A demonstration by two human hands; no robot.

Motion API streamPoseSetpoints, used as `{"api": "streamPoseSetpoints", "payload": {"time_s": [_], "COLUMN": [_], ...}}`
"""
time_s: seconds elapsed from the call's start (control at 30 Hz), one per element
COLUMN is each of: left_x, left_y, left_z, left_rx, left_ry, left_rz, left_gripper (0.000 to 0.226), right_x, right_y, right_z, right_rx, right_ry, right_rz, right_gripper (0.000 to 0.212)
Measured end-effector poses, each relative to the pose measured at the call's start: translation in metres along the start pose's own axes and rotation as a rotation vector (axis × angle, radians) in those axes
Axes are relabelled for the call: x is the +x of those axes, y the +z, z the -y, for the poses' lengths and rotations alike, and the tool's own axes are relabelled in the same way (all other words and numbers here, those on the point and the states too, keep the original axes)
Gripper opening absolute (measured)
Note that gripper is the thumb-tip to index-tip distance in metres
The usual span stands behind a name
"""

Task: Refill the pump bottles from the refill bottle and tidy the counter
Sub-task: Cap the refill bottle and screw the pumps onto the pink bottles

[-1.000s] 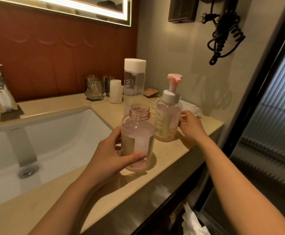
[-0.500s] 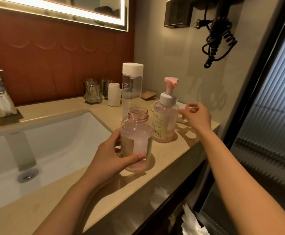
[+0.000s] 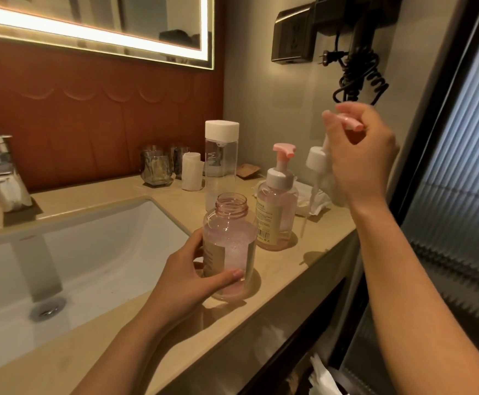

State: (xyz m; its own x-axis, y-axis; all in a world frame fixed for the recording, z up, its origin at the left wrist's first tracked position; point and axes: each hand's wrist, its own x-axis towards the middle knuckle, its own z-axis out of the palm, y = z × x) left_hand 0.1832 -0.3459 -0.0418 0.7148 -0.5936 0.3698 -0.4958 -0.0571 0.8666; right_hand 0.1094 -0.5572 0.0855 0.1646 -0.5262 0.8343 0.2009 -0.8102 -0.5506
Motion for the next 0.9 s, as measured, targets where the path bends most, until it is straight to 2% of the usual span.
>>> {"api": "streamPoseSetpoints", "payload": {"time_s": [0.27, 0.4, 0.73, 0.9], "left_x": [0.000, 0.001, 0.001, 0.001], "left_y": [0.000, 0.001, 0.001, 0.000], "left_z": [0.001, 0.001, 0.002, 0.002], "left_rx": [0.002, 0.010, -0.003, 0.007], "left_ry": [0.003, -0.005, 0.001, 0.016], "left_rz": [0.003, -0.003, -0.013, -0.002], "left_gripper": [0.071, 0.074, 0.064, 0.069], "right_x": [0.008, 0.011, 0.018, 0.020], "right_y": [0.013, 0.023, 0.044, 0.050], "right_z": [0.042, 0.058, 0.088, 0.094], "right_rx": [0.221, 0.257, 0.356, 0.408], "right_ry": [-0.100, -0.152, -0.294, -0.314], "right_rz": [0.017, 0.023, 0.021, 0.023], "right_gripper": [0.028, 0.025, 0.028, 0.030]}}
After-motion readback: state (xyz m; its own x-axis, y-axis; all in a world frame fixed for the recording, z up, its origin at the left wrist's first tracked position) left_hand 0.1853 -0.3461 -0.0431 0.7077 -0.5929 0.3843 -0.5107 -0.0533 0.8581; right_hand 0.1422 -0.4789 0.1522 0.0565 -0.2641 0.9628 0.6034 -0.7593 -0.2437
